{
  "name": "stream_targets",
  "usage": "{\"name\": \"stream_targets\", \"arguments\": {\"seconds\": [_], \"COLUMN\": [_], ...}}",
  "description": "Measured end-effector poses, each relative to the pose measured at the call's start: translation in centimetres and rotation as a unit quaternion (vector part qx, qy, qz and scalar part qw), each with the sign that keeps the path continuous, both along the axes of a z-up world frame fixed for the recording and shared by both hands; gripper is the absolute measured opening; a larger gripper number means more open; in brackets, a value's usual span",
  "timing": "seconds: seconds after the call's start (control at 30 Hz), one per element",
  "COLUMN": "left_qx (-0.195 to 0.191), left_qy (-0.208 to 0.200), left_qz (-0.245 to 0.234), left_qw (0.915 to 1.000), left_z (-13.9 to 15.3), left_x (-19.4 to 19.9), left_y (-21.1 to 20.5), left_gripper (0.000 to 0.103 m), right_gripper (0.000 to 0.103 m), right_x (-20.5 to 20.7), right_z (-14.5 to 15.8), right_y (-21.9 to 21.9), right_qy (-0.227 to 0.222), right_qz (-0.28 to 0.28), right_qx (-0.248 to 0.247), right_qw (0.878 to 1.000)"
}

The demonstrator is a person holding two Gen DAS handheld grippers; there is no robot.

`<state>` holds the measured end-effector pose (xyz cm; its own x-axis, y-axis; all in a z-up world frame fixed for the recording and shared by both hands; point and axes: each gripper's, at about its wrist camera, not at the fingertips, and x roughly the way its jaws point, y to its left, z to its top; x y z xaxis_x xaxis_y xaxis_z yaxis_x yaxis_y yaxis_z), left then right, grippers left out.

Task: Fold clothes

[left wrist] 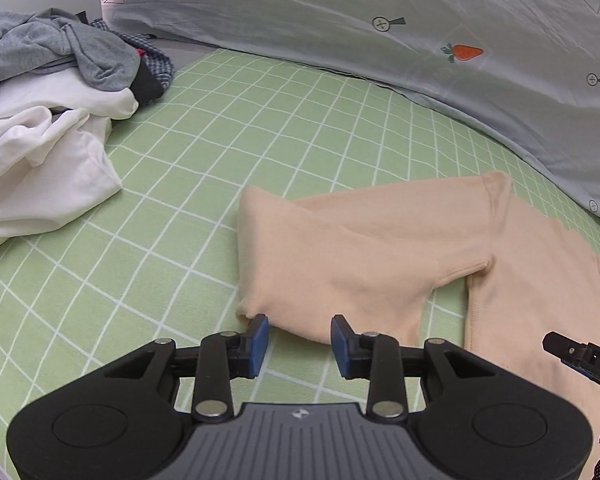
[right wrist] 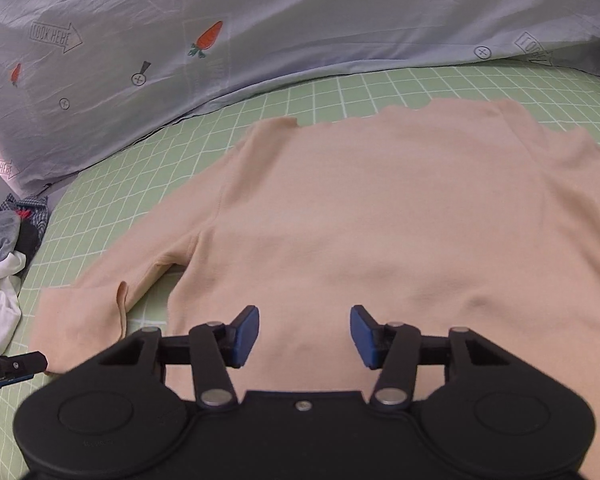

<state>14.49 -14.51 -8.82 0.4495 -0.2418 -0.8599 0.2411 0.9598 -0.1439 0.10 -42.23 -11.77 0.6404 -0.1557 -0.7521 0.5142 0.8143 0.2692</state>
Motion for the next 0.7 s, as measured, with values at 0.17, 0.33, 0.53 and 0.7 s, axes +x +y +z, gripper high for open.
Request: {"name": "stream_targets", "arguments": {"seconds": [0.17, 0.33, 0.53, 0.7], "left_qx": [0.014, 0.016, 0.027, 0.031], "left_qy": [0.021, 0.027, 0.025, 0.022], "left_qz": [0.021, 0.005, -0.020, -0.029], "left_qw": [0.9994, 0.9995, 0.9991, 0.9989], "left_z": [-1.2, -1.9, -2.3, -2.3], "left_x": [0.7, 1.2, 1.3, 1.4], "left_y": [1.5, 1.3, 0.9, 0.6], "left_gripper": [0.038, 0.038, 0.042, 0.043], "right_gripper": [0.040, 0.040, 0.031, 0.000], "right_x": [5.1, 7.9, 9.0, 9.1], "right_z": [1.9, 0.9, -0.6, -0.7], "right_y": [4.4, 8.4, 10.1, 10.5], "right_qy": [-0.012, -0.002, 0.017, 0.018], "right_qz": [0.089, 0.146, 0.157, 0.173], "right_qx": [0.008, 0.027, 0.023, 0.007], "right_qw": [0.996, 0.989, 0.987, 0.985]}}
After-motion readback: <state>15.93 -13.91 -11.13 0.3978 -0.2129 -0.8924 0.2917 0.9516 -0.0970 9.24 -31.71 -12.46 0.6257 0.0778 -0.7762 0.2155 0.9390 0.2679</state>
